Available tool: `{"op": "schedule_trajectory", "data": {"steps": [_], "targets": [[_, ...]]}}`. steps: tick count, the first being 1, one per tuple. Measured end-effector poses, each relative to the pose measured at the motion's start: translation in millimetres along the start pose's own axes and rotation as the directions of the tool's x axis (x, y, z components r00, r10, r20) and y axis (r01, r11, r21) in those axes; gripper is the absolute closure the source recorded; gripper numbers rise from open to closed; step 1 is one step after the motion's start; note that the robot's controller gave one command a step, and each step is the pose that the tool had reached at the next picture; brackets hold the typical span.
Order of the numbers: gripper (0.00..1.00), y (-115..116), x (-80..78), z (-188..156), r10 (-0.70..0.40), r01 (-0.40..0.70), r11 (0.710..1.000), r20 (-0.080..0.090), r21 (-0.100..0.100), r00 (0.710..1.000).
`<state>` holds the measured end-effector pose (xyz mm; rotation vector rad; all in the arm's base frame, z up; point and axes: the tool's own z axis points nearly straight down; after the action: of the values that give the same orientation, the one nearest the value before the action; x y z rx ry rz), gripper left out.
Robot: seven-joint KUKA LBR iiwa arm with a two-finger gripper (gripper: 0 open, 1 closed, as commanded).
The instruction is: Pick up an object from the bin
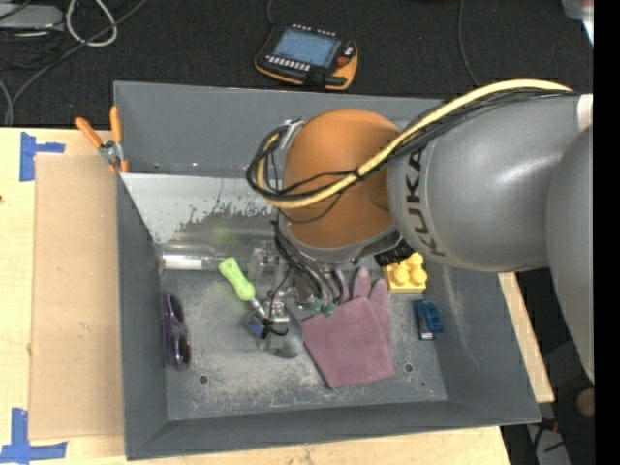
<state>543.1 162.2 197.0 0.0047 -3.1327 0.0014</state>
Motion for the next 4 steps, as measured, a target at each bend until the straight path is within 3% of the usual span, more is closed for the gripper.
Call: {"op": "schedule_trajectory", "data": {"steps": [1, 2, 3, 4], "targets": [[0.0, -1.6, -1.6, -4.8, 0.006, -0.006, 1.0, 0.007, -0.001, 1.0], [0.0, -50.3, -49.7, 129.5, 0.022, -0.022, 1.0, 0.001, -0.001, 1.0], [0.0, -52.8, -41.3, 129.9, 0.201, -0.201, 0.98, 0.011, -0.007, 0.98], [0.0, -40.7, -24.5, 127.5, 0.117, -0.117, 0.993, -0.002, -0.001, 0.993]]}}
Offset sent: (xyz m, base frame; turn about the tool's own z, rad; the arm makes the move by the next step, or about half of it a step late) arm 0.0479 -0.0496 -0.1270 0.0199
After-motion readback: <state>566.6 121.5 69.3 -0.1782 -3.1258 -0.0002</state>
